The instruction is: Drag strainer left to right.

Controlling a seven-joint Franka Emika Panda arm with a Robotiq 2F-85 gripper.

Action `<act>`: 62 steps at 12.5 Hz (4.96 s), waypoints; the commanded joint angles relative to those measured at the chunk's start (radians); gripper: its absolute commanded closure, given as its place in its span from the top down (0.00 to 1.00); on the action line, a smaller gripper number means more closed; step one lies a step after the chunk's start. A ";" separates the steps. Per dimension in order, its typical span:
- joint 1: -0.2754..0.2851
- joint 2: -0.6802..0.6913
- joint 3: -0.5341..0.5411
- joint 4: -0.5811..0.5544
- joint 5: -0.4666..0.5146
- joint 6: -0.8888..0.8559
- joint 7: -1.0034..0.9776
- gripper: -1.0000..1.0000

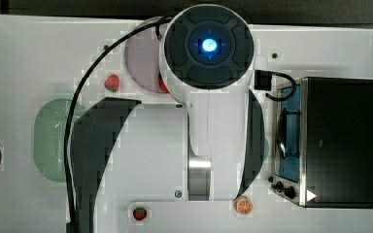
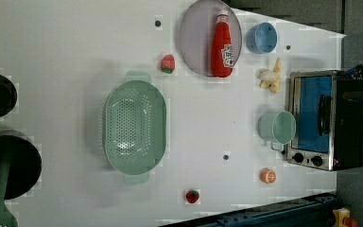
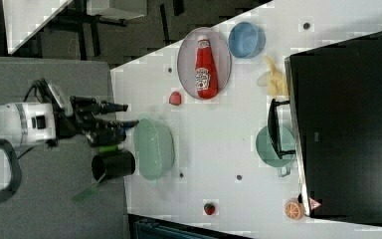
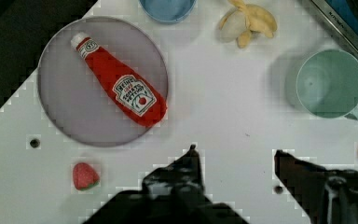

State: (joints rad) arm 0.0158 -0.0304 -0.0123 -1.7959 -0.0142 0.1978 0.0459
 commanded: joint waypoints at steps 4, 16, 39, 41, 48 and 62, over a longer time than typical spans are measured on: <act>-0.033 -0.414 -0.035 -0.203 0.000 -0.183 -0.021 1.00; 0.011 -0.038 0.510 -0.228 0.047 0.095 0.784 1.00; 0.158 0.568 0.340 -0.440 0.038 1.037 1.137 1.00; 0.157 0.561 0.309 -0.449 0.038 1.038 1.129 1.00; 0.151 0.533 0.205 -0.468 0.038 1.034 1.110 1.00; 0.100 0.444 -0.018 -0.612 0.037 1.023 0.831 1.00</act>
State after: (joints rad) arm 0.1517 0.4290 -0.0185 -2.4004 0.0171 1.2373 0.9653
